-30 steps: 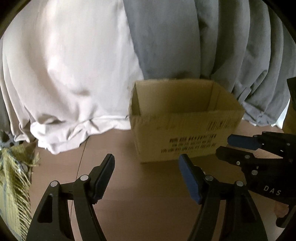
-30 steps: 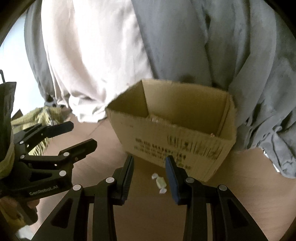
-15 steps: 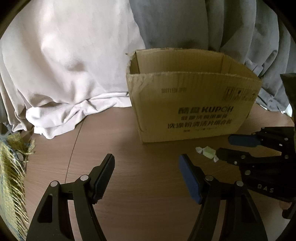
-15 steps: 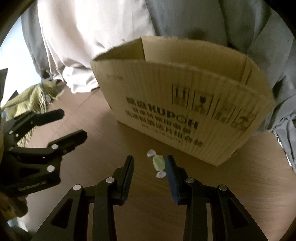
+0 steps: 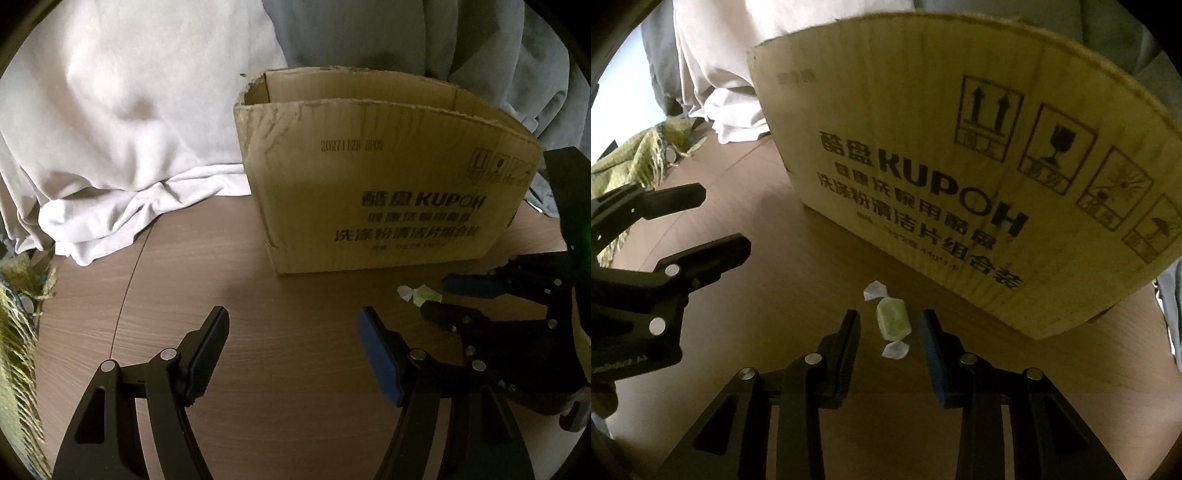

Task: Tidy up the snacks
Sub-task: 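Close the right tool on the white-green wrapped candy, then carry the white-green candy with the right tool into the box and release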

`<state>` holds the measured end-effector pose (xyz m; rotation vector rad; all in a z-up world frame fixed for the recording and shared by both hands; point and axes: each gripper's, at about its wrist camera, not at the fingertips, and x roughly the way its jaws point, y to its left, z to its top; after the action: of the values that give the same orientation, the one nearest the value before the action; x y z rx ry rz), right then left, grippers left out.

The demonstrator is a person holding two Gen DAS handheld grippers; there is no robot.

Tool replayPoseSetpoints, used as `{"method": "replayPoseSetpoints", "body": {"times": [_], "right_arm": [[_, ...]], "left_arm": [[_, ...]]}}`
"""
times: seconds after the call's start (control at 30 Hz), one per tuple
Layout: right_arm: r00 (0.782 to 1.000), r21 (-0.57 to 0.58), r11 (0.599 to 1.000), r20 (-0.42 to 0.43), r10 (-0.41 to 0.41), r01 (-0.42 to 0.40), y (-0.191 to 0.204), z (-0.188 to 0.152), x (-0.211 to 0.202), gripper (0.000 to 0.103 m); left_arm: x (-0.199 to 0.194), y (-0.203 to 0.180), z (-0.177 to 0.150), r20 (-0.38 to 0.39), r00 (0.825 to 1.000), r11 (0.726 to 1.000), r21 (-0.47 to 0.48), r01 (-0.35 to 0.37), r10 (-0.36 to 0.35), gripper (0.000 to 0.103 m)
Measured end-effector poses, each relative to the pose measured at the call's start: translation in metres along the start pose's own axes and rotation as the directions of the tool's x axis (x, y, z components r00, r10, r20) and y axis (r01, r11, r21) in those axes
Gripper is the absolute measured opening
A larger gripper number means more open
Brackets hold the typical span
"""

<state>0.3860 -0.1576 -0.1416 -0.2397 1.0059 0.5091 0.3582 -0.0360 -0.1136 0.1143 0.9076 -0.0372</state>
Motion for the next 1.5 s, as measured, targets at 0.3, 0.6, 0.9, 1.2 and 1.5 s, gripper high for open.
{"method": "replayPoseSetpoints", "body": {"times": [0.3,0.6,0.9,1.2,1.5], "right_arm": [[0.999,-0.004,1.000,-0.037,-0.003,0.002,-0.003,-0.001,0.015,0.024],[1.000,0.025,1.000,-0.013,-0.001,0.002,0.004,0.003,0.009,0.021],[0.997,0.100,0.995,0.067,-0.024,0.018,-0.001,-0.009,-0.039,0.021],[0.985,0.167,0.985,0.157,-0.065,0.038,0.004,-0.010,-0.089,0.021],[0.958,0.182,0.979,0.255,-0.133,0.087,0.009,-0.011,-0.141,0.021]], "left_arm": [[0.004,0.000,0.001,-0.010,1.000,1.000,-0.003,0.001,-0.001,0.071],[-0.005,0.001,0.000,0.007,1.000,1.000,-0.007,0.002,-0.002,0.071],[-0.038,-0.003,0.004,0.068,0.997,1.000,0.010,0.030,-0.031,0.071],[-0.083,-0.010,0.011,0.158,0.986,0.998,0.038,0.052,-0.057,0.071],[-0.123,-0.012,0.024,0.247,0.967,0.997,0.058,0.057,-0.069,0.074]]}}
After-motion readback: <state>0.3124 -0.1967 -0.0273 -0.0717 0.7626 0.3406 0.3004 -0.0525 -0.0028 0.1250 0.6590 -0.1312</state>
